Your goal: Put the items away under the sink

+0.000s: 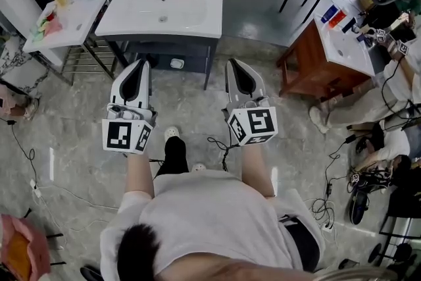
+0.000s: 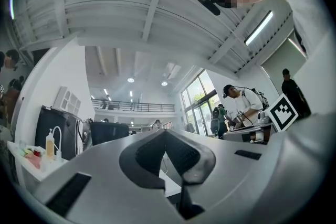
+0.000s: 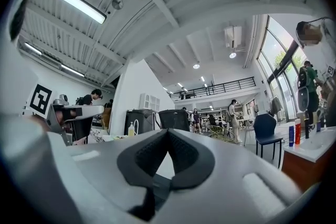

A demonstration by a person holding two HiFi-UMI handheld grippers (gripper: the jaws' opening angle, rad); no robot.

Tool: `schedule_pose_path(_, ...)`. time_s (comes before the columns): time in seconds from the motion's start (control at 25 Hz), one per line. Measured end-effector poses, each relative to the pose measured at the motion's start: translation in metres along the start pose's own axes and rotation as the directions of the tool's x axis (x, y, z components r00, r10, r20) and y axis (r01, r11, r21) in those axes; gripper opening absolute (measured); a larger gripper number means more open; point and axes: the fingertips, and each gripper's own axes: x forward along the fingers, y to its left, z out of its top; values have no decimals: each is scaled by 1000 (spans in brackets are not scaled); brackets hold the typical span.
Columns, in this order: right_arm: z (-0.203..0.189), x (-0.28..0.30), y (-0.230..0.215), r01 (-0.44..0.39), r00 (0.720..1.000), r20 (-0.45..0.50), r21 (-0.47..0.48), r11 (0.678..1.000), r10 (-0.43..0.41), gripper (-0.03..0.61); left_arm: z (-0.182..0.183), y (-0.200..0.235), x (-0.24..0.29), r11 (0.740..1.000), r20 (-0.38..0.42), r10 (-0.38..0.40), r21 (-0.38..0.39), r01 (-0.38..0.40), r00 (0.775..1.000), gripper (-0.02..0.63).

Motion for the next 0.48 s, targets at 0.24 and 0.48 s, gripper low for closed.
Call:
schedule_pose_path(0.24, -3, 52, -12, 13, 1000, 11, -11, 1000, -13, 12, -13, 38, 40, 1000, 12, -2, -10, 2, 1000, 8)
schedule_pose_path(0.48, -8, 122, -12, 38, 999, 26, -10, 999, -38, 12, -25, 97, 81, 1000, 12, -17, -7, 17, 1000, 8)
